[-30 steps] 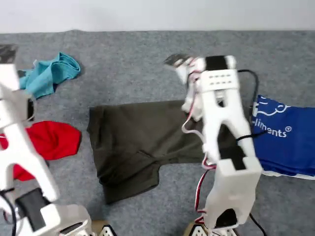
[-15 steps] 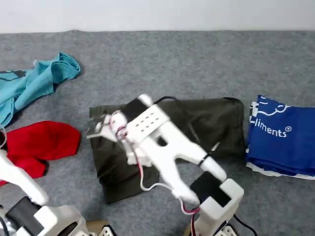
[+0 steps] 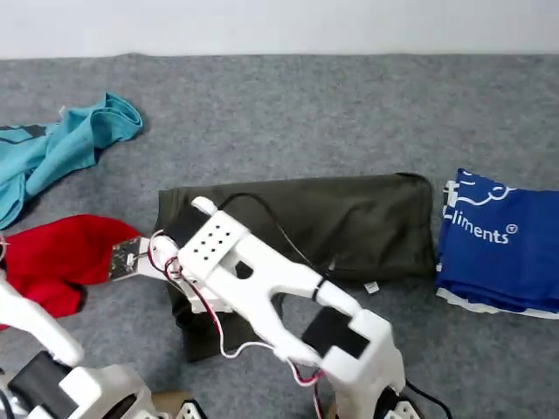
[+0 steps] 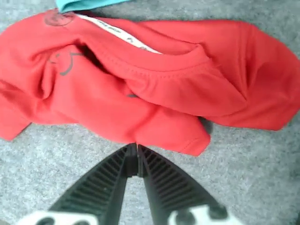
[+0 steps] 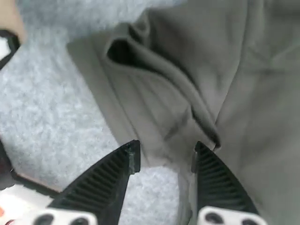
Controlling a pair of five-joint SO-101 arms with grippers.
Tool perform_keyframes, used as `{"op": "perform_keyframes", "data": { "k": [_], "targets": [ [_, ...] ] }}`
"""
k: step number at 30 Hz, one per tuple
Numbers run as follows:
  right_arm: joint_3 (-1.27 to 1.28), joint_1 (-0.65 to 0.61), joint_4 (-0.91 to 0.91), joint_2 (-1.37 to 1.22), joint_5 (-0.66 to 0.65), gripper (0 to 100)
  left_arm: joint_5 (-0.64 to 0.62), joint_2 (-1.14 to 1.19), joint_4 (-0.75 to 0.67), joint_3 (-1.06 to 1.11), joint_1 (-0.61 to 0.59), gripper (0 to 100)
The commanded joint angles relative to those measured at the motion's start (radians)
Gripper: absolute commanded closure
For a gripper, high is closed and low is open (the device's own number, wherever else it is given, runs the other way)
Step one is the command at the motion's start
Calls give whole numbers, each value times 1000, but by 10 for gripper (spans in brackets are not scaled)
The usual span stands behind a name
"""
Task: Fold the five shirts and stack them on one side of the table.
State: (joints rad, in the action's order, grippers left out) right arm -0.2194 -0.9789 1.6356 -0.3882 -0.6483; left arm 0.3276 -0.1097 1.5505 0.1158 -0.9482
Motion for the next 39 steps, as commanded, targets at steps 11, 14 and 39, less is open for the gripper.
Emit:
{"op": "perform_keyframes", "data": {
  "k": [11, 14, 39],
  "targets": [
    [-212, -36, -33, -245, -3, 821, 6, -46, -23, -2, -26, 994],
    [-236, -35, -30, -251, -3, 913, 6, -46, -23, -2, -26, 994],
    [-236, 96, 50, -102, -9, 988, 6, -44, -25, -2, -20, 994]
  ]
}}
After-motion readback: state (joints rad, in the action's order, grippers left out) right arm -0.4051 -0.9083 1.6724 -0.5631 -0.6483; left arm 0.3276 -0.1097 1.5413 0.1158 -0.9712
